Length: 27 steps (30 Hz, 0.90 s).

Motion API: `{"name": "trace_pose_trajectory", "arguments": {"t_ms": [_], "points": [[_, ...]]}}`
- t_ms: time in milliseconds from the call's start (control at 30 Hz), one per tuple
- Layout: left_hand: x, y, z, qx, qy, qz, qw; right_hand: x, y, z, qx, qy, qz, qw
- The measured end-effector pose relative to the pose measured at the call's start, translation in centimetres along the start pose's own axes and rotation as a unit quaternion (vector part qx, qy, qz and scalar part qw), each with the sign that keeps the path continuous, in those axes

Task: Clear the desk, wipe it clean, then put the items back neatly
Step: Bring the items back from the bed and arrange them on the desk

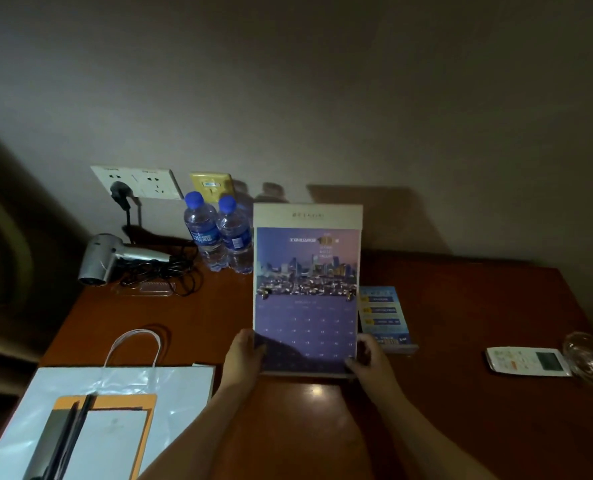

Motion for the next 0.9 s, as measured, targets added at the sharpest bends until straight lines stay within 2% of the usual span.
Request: {"name": "trace_pose_trajectory", "arguments": {"t_ms": [100, 233, 333, 467, 633, 767, 900], "points": [[-0.4, -0.1, 1.0, 0.024, 0.014, 0.061, 0.998, 0.3, -0.3, -0.3, -0.011, 0.000, 0.040, 0.999], [0.1, -0.9, 2.2, 0.021, -0.029, 0.072, 0.997, 1.7, 1.9, -0.6, 0.026, -0.039, 0.107, 0.993], [0.7, -2.6, 2.7, -0.018, -0.053, 0.059, 0.997, 2.5, 4.1, -0.7, 0.052, -0.037, 0.206, 0.976], [1.4, -4.2, 3.0, -0.056, -0.038, 0.080, 0.995, 3.2, 6.0, -1.1, 0.067, -0.042, 0.263, 0.962], [2.1, -4.1, 2.5, -0.076, 0.006, 0.086, 0.993, 3.0, 5.0, -0.9, 0.066, 0.005, 0.244, 0.967], [2.4, -3.5, 1.1, -0.078, 0.009, 0.086, 0.993, 3.6, 6.4, -3.6, 0.065, 0.001, 0.264, 0.962], [2.2, -2.8, -1.5, -0.084, 0.008, 0.074, 0.994, 3.6, 4.2, -5.4, 0.079, -0.002, 0.206, 0.975]]}}
Point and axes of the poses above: each hand's wrist, its own z-axis away from the middle knuckle, its own x-axis out of the palm, y = z × x, the point moved 6 cm from there along -z, towards the middle knuckle, and after that the axes turned 11 degrees about z, right-handed, at the moved point
